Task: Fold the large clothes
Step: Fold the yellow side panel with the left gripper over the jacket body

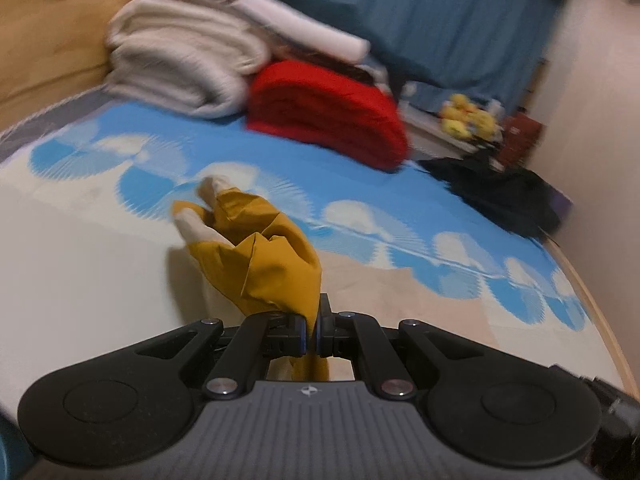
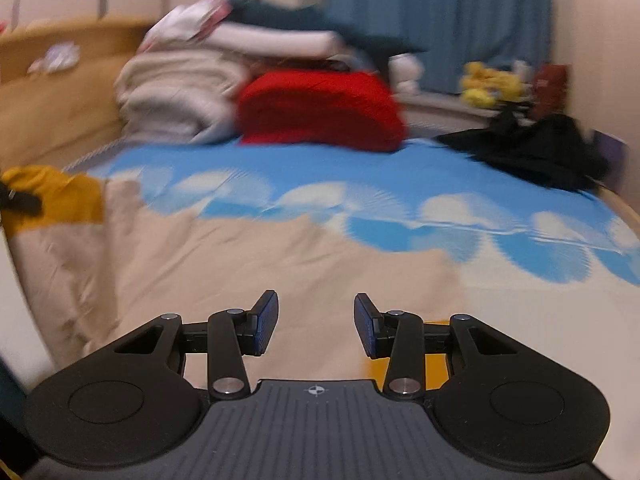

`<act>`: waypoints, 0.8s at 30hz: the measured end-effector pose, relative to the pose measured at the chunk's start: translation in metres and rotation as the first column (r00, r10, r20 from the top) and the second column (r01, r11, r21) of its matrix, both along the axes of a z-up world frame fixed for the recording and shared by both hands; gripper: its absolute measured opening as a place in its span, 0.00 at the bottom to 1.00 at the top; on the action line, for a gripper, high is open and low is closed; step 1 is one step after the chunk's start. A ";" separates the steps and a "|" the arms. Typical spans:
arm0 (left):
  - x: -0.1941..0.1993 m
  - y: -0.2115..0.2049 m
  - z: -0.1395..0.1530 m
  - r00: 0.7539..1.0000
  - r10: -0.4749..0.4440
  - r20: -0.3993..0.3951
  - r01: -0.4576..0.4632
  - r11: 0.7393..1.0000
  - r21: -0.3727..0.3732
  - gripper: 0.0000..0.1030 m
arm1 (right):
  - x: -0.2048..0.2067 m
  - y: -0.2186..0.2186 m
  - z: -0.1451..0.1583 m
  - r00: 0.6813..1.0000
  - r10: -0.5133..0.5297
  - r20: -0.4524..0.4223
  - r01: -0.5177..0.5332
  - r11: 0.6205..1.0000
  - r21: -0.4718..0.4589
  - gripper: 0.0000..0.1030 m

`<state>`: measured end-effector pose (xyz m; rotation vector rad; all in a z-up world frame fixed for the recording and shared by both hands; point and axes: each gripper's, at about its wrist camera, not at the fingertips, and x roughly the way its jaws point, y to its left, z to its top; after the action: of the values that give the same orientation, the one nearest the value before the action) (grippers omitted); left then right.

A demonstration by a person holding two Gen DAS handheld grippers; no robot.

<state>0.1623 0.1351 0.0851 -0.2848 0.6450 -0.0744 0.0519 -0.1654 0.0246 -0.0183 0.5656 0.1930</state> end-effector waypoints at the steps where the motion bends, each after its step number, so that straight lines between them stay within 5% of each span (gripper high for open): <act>1: 0.000 -0.017 0.003 0.999 -0.032 0.018 0.032 0.999 0.017 0.04 | -0.004 -0.015 0.003 1.000 -0.030 0.005 0.030 0.999 0.017 0.41; 6: -0.004 -0.113 0.016 0.973 -0.209 0.100 0.198 0.974 0.114 0.04 | -0.020 -0.084 0.010 0.988 -0.151 0.017 0.150 0.986 0.078 0.41; 11: -0.013 -0.212 0.007 0.902 -0.412 0.127 0.388 0.904 0.180 0.03 | -0.036 -0.136 0.009 0.971 -0.236 0.028 0.232 0.968 0.093 0.41; 16: -0.029 -0.307 -0.032 0.776 -0.630 0.022 0.605 0.755 0.253 0.03 | -0.045 -0.173 0.001 0.954 -0.301 0.016 0.298 0.950 0.091 0.41; 21: -0.050 -0.366 -0.095 0.599 -0.778 -0.190 0.786 0.526 0.323 0.08 | -0.050 -0.201 -0.004 0.933 -0.360 -0.007 0.358 0.925 0.130 0.41; 22: -0.051 -0.367 -0.104 0.579 -0.785 -0.218 0.803 0.503 0.320 0.10 | -0.050 -0.206 -0.005 0.928 -0.371 -0.021 0.369 0.916 0.155 0.42; 24: -0.048 -0.362 -0.106 0.565 -0.793 -0.228 0.818 0.503 0.279 0.35 | -0.048 -0.214 -0.008 0.923 -0.380 -0.057 0.383 0.899 0.213 0.43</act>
<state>0.1141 -0.2272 -0.0211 0.4138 0.8072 -0.8679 0.0036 -0.3791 0.0163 0.3102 0.5483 -0.1295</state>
